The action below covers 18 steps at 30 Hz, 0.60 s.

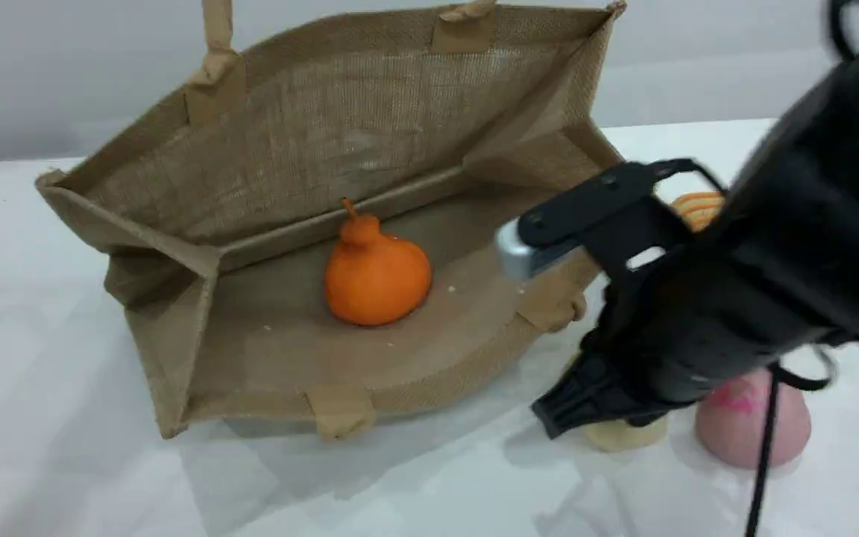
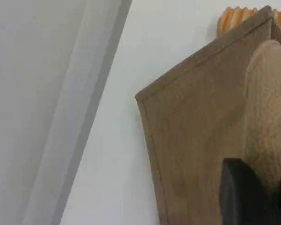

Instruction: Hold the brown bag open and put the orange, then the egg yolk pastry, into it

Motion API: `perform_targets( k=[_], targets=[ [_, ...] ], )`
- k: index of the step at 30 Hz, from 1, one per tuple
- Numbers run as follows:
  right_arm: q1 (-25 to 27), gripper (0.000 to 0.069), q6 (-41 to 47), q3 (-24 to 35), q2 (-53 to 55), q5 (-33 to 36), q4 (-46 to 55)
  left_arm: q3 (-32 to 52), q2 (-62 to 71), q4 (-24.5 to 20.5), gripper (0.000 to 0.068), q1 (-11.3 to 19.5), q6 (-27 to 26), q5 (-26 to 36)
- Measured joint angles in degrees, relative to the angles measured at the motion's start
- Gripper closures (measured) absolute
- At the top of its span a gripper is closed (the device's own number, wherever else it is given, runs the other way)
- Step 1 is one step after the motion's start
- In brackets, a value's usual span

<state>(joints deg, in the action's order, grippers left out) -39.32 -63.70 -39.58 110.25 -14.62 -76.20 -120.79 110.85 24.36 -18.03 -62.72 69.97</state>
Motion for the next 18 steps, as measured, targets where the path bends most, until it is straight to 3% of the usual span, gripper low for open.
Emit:
perform_targets(
  k=[6, 18],
  targets=[
    [-0.05, 0.0654, 0.00, 4.41, -8.30, 1.82, -1.17, 0.00, 0.00, 0.00, 0.0594, 0.00, 0.00, 0.00],
    [-0.10, 0.0655, -0.16, 1.70, -21.15, 7.79, 5.94, 0.00, 0.00, 0.00, 0.0594, 0.00, 0.21, 0.00]
  ],
)
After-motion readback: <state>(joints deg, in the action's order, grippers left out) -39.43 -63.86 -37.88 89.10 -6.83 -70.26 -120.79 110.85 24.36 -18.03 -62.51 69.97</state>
